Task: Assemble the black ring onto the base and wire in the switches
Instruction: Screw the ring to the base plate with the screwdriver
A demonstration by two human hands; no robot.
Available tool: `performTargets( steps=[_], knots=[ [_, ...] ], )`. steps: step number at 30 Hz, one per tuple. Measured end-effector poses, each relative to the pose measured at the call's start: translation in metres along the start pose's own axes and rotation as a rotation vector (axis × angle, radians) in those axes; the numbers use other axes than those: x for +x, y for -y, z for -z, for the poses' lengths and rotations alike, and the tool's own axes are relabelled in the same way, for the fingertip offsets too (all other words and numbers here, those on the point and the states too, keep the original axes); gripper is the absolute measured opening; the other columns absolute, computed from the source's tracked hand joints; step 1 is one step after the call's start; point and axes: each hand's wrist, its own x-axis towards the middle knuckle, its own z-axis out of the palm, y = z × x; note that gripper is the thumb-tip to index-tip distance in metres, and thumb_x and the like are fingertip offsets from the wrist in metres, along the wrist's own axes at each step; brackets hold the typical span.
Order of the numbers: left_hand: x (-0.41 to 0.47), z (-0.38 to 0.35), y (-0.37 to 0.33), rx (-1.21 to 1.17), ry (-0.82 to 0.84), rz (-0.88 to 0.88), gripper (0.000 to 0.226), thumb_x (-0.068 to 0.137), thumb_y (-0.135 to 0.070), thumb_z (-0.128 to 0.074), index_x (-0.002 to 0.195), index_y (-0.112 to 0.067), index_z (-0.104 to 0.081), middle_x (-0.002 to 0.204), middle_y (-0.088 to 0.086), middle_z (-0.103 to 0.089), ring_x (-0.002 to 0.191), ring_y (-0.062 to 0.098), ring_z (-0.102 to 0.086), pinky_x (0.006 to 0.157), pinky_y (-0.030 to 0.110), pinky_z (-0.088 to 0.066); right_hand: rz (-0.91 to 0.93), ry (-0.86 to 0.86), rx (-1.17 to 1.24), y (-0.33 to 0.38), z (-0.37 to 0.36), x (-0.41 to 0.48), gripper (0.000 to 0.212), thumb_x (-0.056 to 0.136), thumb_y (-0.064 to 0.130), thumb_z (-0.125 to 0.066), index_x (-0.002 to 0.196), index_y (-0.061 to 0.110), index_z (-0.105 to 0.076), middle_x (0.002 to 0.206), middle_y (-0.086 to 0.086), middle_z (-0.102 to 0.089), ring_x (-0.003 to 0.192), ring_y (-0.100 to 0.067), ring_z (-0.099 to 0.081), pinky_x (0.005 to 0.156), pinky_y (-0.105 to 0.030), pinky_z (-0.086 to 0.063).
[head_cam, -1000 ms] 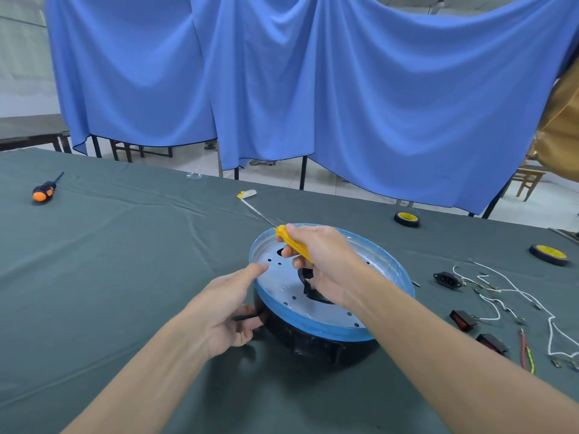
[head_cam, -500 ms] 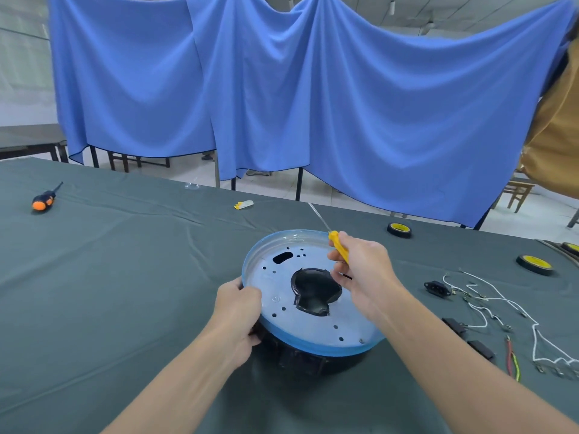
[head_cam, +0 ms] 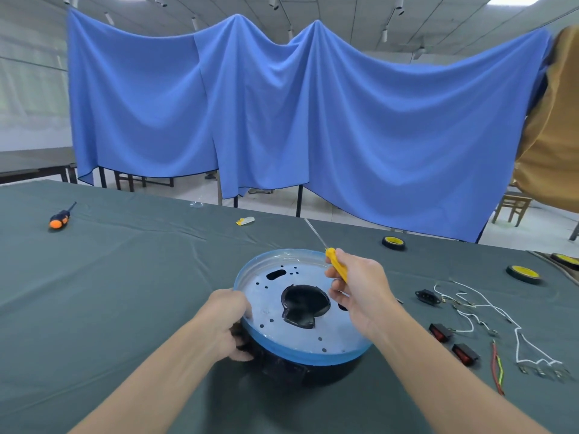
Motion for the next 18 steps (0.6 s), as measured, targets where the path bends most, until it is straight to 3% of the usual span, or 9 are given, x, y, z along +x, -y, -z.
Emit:
performTargets(
  steps=[3,6,9,12,15,18],
  knots=[
    [-0.003,-0.004,-0.001,-0.041,-0.022,-0.063,0.032,0.08,0.013,-0.039,0.09,-0.011,-0.058,0.084,0.015,-0.056,0.067,0.033,-0.051,0.057,0.048,-0.047,-0.003,-0.001,0.005,0.0,0.003,-0.006,0.02,0.092,0.026,-0.061,0.092,0.009,-0.072,0.069,-0.002,-0.061,0.049,-0.012,-0.042,0.052,-0.023,-0.049],
    [-0.012,-0.008,-0.005,-0.168,-0.09,-0.136,0.026,0.079,0.009,-0.04,0.081,-0.011,-0.057,0.069,0.011,-0.06,0.057,0.028,-0.052,0.05,0.035,-0.049,0.0,0.0,0.025,0.002,0.007,-0.012,0.021,0.092,0.024,-0.06,0.094,0.006,-0.071,0.07,-0.004,-0.06,0.05,-0.014,-0.041,0.055,-0.025,-0.046],
    [-0.02,-0.009,-0.011,-0.285,-0.135,-0.23,0.008,0.074,-0.005,-0.056,0.08,-0.011,-0.056,0.076,0.009,-0.059,0.064,0.028,-0.052,0.056,0.028,-0.043,0.007,0.006,0.037,0.007,0.01,-0.017,0.022,0.092,0.023,-0.06,0.096,0.004,-0.07,0.071,-0.005,-0.059,0.051,-0.014,-0.041,0.056,-0.026,-0.046],
    [-0.026,-0.003,-0.023,-0.305,-0.103,-0.255,0.018,0.072,-0.018,-0.072,0.081,-0.011,-0.058,0.053,0.001,-0.052,0.041,0.018,-0.048,0.041,0.018,-0.039,0.008,-0.001,0.061,0.011,0.011,-0.02,0.021,0.093,0.022,-0.06,0.098,0.003,-0.07,0.072,-0.006,-0.06,0.053,-0.015,-0.041,0.06,-0.027,-0.046],
    [-0.031,-0.001,-0.031,-0.308,-0.103,-0.272,0.028,0.065,-0.023,-0.077,0.083,-0.011,-0.06,0.063,0.004,-0.054,0.05,0.022,-0.049,0.047,0.024,-0.041,0.004,0.0,0.082,0.012,0.012,-0.023,0.02,0.093,0.021,-0.06,0.097,0.004,-0.07,0.071,-0.006,-0.06,0.052,-0.015,-0.04,0.06,-0.027,-0.046],
    [-0.036,-0.001,-0.038,-0.336,-0.203,-0.372,0.019,0.05,-0.025,-0.073,0.064,-0.017,-0.062,0.071,0.005,-0.053,0.065,0.027,-0.046,0.058,0.031,-0.039,0.0,0.013,0.111,0.012,0.011,-0.025,0.02,0.093,0.02,-0.06,0.094,0.004,-0.071,0.064,-0.004,-0.06,0.049,-0.014,-0.041,0.058,-0.027,-0.046]
  ],
)
